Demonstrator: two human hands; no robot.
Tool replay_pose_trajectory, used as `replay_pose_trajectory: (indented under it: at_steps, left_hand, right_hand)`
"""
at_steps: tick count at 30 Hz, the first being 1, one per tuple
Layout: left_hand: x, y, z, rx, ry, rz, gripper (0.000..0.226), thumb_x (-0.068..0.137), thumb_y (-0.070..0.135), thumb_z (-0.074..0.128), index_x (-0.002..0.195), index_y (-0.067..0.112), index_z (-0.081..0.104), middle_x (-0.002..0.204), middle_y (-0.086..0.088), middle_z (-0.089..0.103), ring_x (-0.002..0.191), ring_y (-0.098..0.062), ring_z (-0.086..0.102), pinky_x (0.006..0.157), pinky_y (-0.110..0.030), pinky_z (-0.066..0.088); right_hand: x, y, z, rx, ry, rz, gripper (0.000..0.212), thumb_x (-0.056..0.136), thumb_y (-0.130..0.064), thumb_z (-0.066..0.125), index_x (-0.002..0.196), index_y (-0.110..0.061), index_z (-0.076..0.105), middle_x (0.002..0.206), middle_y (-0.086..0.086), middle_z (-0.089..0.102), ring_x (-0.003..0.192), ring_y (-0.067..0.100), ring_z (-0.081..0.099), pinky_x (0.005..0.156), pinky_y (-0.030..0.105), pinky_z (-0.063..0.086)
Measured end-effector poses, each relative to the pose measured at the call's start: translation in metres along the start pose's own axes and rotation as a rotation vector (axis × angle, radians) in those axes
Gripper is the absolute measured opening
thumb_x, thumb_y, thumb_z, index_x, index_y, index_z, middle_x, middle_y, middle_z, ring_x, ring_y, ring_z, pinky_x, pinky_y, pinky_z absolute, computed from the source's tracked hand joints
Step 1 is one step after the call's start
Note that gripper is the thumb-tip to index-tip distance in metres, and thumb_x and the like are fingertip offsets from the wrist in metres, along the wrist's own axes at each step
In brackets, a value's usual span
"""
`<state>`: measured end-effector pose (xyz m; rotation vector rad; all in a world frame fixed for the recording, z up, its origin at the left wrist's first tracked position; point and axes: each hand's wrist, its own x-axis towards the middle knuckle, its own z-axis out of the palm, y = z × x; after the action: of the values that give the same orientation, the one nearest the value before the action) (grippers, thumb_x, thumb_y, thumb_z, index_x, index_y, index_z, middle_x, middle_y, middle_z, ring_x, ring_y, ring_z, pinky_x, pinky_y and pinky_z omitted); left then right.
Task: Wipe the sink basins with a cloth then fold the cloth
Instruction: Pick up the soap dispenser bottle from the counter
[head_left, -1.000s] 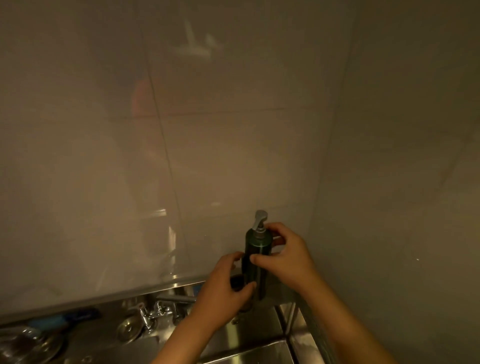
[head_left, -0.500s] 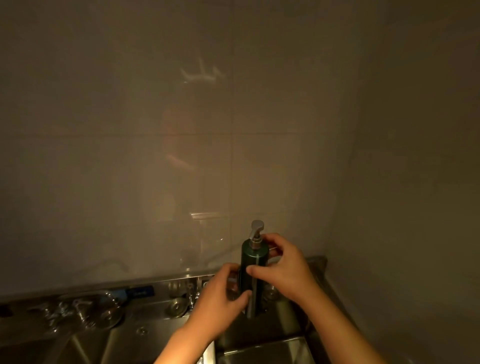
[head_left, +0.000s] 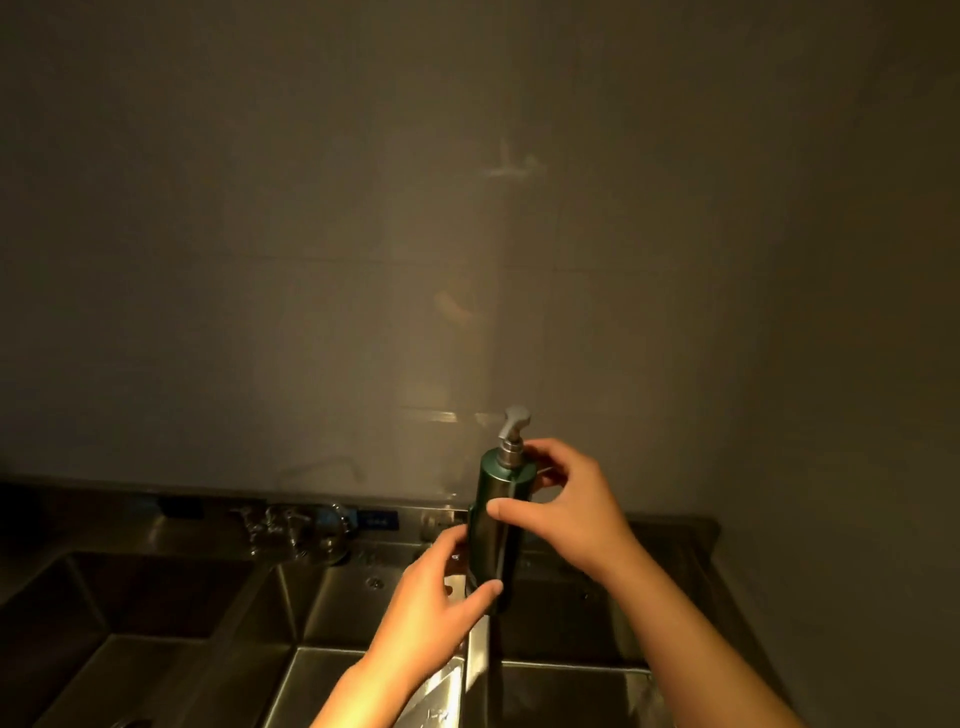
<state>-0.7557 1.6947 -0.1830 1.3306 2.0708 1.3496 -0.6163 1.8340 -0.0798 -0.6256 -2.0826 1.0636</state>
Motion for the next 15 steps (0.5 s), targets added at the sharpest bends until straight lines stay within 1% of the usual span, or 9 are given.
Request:
replay_pose_trajectory:
  at_steps: [2,4,7,10,12,15]
  left_hand:
    - [-0.021,0.005,-0.004,0.014,0.039,-0.001,0.064,0.079,0.064,0.073,0.136,0.06,0.045,0.124,0.033,0.064,0.119,0.01,0.06,0.104,-0.032,0.053]
    - [-0.043,0.009,-0.008,0.03,0.079,-0.005,0.063,0.081,0.064,0.073,0.137,0.057,0.046,0.125,0.03,0.065,0.119,0.006,0.061,0.104,-0.034,0.054]
    - [-0.075,0.017,-0.019,0.062,0.117,-0.022,0.063,0.082,0.065,0.07,0.139,0.054,0.046,0.125,0.027,0.065,0.121,0.005,0.06,0.105,-0.034,0.053]
    - [-0.103,0.019,-0.036,0.084,0.141,-0.048,0.064,0.081,0.068,0.068,0.138,0.056,0.044,0.122,0.027,0.066,0.117,0.006,0.062,0.102,-0.033,0.054]
    - [-0.119,0.016,-0.051,0.092,0.177,-0.069,0.064,0.081,0.067,0.069,0.138,0.054,0.045,0.12,0.024,0.067,0.114,0.005,0.064,0.099,-0.033,0.056]
    - [-0.143,0.007,-0.078,0.107,0.236,-0.099,0.06,0.082,0.062,0.071,0.137,0.053,0.047,0.118,0.025,0.068,0.111,0.005,0.065,0.095,-0.032,0.057]
  right_hand:
    - [-0.011,-0.007,0.006,0.031,-0.031,-0.032,0.062,0.057,-0.054,0.089,0.113,-0.052,0.061,0.111,-0.033,0.065,0.103,-0.012,0.06,0.083,0.019,0.049]
    - [-0.023,-0.014,0.011,0.066,-0.067,-0.054,0.066,0.058,-0.054,0.089,0.117,-0.045,0.063,0.111,-0.028,0.067,0.105,-0.01,0.061,0.087,0.021,0.051]
    - [-0.039,-0.029,0.02,0.128,-0.114,-0.065,0.066,0.061,-0.046,0.091,0.12,-0.039,0.063,0.114,-0.022,0.069,0.107,-0.009,0.062,0.092,0.021,0.053]
    - [-0.049,-0.047,0.037,0.203,-0.21,-0.068,0.064,0.062,-0.038,0.093,0.119,-0.035,0.064,0.117,-0.017,0.071,0.111,-0.003,0.066,0.103,0.032,0.054]
    - [-0.053,-0.06,0.053,0.231,-0.253,-0.084,0.063,0.062,-0.035,0.094,0.117,-0.034,0.065,0.117,-0.014,0.072,0.113,0.003,0.067,0.105,0.036,0.053]
    - [-0.059,-0.082,0.082,0.259,-0.306,-0.117,0.058,0.063,-0.031,0.095,0.113,-0.033,0.066,0.114,-0.012,0.074,0.11,0.006,0.07,0.101,0.035,0.055]
